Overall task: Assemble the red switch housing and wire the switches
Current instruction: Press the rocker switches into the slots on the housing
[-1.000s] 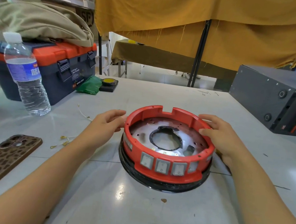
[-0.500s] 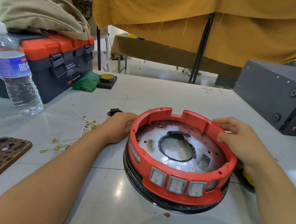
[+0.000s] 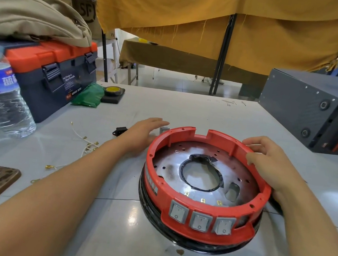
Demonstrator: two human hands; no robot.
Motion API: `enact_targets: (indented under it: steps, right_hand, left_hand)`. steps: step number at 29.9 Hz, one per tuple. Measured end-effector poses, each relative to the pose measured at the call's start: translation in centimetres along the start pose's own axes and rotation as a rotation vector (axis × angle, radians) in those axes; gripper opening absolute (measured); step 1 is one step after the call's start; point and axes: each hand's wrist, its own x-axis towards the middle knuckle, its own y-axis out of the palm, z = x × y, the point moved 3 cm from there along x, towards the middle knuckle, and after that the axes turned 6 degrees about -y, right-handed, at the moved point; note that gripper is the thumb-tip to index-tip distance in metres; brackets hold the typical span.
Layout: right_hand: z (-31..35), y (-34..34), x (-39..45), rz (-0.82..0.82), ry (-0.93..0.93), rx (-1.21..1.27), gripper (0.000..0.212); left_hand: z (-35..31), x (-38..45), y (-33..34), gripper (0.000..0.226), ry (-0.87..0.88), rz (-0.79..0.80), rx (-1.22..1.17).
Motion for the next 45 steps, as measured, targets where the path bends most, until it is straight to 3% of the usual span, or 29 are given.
enact_targets:
  steps: [4, 14, 18, 26, 31, 35, 45]
  right_hand:
    - [-0.2, 0.0, 0.0, 0.001, -0.011, -0.015, 0.033]
    - [-0.3, 0.0, 0.1, 0.002, -0.032, -0.025, 0.032]
    - [-0.2, -0.1, 0.0, -0.002, -0.045, -0.039, 0.032]
    - [0.1, 0.0, -0.4, -0.046, -0.077, -0.061, 0.027]
    - [0.9, 1.0, -1.1, -0.100, -0.118, -0.146, 0.028]
    - [1.7, 2.5, -1.4, -0.113, -0.139, -0.164, 0.031]
    - [3.8, 7.0, -0.1, -0.085, -0.182, -0.186, 0.034]
  left_hand:
    - [-0.6, 1.0, 0.2, 0.042, 0.041, 0.045, 0.030]
    - [-0.6, 0.5, 0.5, 0.023, -0.006, -0.124, -0.094]
    - [-0.3, -0.3, -0.2, 0.027, -0.088, -0.185, -0.230]
    - [-1.0, -3.7, -4.4, 0.025, -0.095, -0.295, -0.486]
    - [-1.7, -7.2, -6.9, 0.037, -0.006, -0.276, -0.643]
    - [-1.6, -9.4, -8.2, 0.032, -0.034, -0.276, -0.737]
    - [-3.3, -12.6, -7.8, 0.037, 0.060, -0.154, -0.669]
